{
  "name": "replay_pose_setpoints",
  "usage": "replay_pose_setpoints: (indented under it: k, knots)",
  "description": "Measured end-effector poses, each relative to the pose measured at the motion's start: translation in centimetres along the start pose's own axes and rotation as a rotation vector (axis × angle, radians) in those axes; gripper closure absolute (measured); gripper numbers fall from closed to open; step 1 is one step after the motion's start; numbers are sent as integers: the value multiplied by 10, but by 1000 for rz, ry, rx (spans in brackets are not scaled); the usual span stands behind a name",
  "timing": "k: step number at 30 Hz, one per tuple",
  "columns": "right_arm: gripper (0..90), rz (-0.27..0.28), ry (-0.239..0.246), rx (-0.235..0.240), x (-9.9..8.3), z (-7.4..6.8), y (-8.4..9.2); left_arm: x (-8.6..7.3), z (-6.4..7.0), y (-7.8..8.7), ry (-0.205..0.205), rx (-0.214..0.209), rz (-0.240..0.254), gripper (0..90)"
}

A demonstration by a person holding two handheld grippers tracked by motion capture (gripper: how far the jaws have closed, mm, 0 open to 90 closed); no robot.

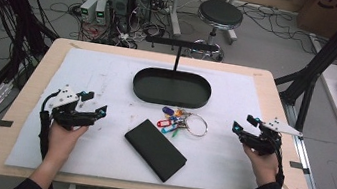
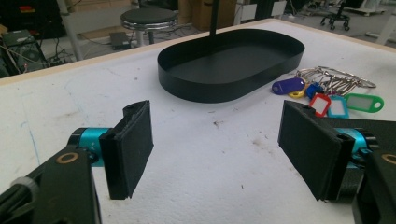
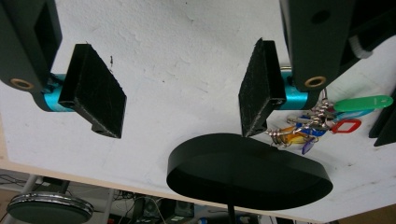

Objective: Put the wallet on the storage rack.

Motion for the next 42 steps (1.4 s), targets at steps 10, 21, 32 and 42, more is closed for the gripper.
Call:
replay_pose_setpoints:
  k: [10, 21, 32, 42]
  knots:
    - [322, -14, 6, 10, -1, 1, -5, 3, 8, -2, -24, -59, -9, 261]
    - [322, 3, 38, 26, 0, -7, -1, -1, 25, -10, -57, -176, -43, 286]
    - [318, -4, 33, 17, -1, -6, -2, -6, 41, -15, -60, -287, -89, 315]
    - [316, 4, 42, 31, -1, -10, 1, -18, 66, -29, -148, -418, -218, 380]
Point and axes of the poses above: each handheld gripper's, and its own axes: y roughly backward along the jaws, x roughly out of its top, z roughly to its right, the point moved 4 cm from there along -y, roughly forward along the jaws, and after that the axes turned 9 degrees about -y, right-handed, at the moved point
